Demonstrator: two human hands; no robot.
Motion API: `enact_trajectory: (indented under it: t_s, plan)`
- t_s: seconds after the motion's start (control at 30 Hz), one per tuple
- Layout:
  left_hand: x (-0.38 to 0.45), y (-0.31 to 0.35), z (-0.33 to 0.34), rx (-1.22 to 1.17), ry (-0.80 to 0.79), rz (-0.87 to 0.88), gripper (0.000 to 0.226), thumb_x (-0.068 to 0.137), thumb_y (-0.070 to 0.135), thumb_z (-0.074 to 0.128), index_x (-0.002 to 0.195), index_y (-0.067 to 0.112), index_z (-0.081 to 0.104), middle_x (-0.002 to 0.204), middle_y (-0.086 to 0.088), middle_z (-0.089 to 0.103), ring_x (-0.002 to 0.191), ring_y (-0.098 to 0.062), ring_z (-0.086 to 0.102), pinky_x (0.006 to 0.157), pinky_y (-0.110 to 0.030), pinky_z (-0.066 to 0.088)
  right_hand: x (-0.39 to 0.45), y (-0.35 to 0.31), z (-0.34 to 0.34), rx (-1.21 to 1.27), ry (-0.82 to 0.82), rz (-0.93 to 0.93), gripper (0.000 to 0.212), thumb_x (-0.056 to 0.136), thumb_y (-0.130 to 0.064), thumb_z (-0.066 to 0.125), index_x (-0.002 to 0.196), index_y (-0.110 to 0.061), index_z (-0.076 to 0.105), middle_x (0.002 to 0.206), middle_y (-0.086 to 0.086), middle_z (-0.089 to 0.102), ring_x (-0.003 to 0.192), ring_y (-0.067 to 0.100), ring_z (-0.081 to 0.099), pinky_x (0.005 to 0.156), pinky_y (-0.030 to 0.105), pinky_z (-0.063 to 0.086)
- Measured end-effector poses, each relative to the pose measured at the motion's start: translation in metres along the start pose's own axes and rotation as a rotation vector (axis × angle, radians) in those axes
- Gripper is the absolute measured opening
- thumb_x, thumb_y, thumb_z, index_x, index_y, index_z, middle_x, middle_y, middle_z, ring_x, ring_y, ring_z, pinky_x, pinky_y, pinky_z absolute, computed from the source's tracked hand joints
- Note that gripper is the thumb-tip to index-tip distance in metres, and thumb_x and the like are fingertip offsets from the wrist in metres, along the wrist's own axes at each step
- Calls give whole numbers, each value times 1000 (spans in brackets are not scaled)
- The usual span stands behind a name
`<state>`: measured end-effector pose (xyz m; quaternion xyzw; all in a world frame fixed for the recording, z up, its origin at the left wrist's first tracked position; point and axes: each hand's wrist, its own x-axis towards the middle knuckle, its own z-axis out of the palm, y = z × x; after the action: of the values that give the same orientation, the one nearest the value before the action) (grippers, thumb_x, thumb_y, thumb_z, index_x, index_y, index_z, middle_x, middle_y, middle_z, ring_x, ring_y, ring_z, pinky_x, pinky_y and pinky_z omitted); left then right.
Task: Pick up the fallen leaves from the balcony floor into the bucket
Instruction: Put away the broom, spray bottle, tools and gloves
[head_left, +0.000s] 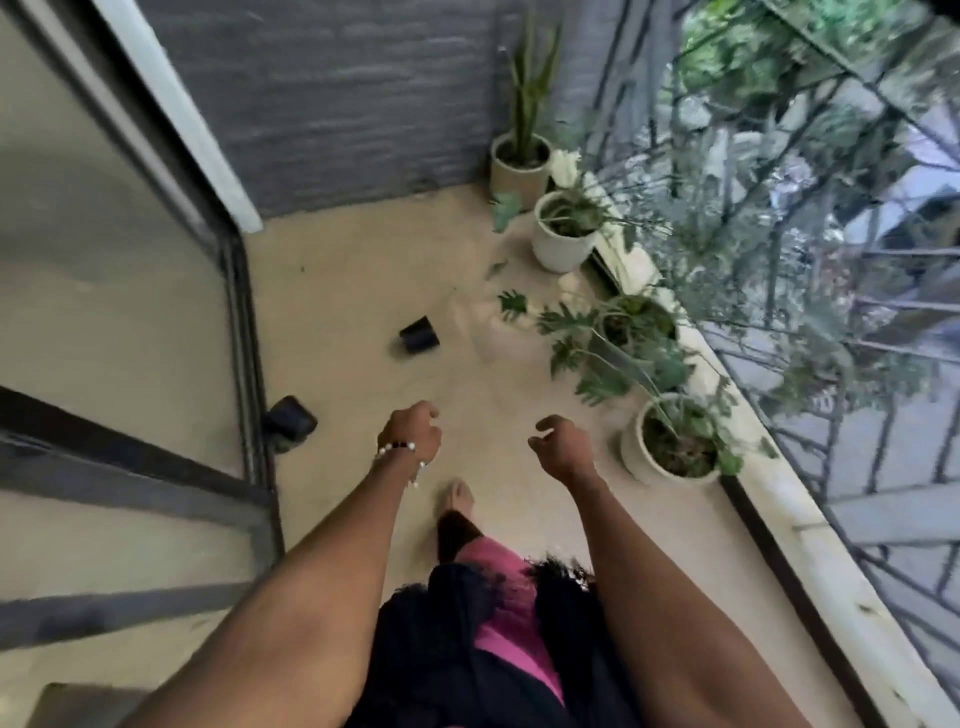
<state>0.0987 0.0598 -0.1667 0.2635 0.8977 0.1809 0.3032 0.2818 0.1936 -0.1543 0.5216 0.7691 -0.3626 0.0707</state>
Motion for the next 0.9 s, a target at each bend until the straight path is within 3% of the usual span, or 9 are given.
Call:
enact_trajectory:
  t_s: [0.4, 0.6, 0.9]
  plan:
    - [186, -24, -117, -142, 72, -252, 29, 89, 18, 63, 118, 17, 65, 116, -16, 67, 103, -32, 64, 87, -33, 52, 196, -170, 10, 3, -167, -61, 34, 92, -26, 63, 121, -7, 63, 118, 15, 67, 113, 31, 59, 93, 27, 42]
    - [270, -37, -141, -85, -35, -269, 32, 91, 18, 59, 122, 17, 62, 116, -15, 67, 106, -31, 63, 90, -33, 51, 275, -220, 36, 68, -223, 43, 32, 89, -24, 66, 116, -6, 66, 117, 17, 66, 111, 31, 59, 96, 32, 45]
    - [453, -74, -139, -41, -221, -289, 37, 92, 19, 57, 129, 17, 57, 112, -12, 69, 101, -26, 64, 87, -27, 49, 431, -236, 128, 172, -259, 267, 41, 90, -26, 65, 125, -5, 57, 116, 16, 66, 106, 31, 61, 91, 31, 45]
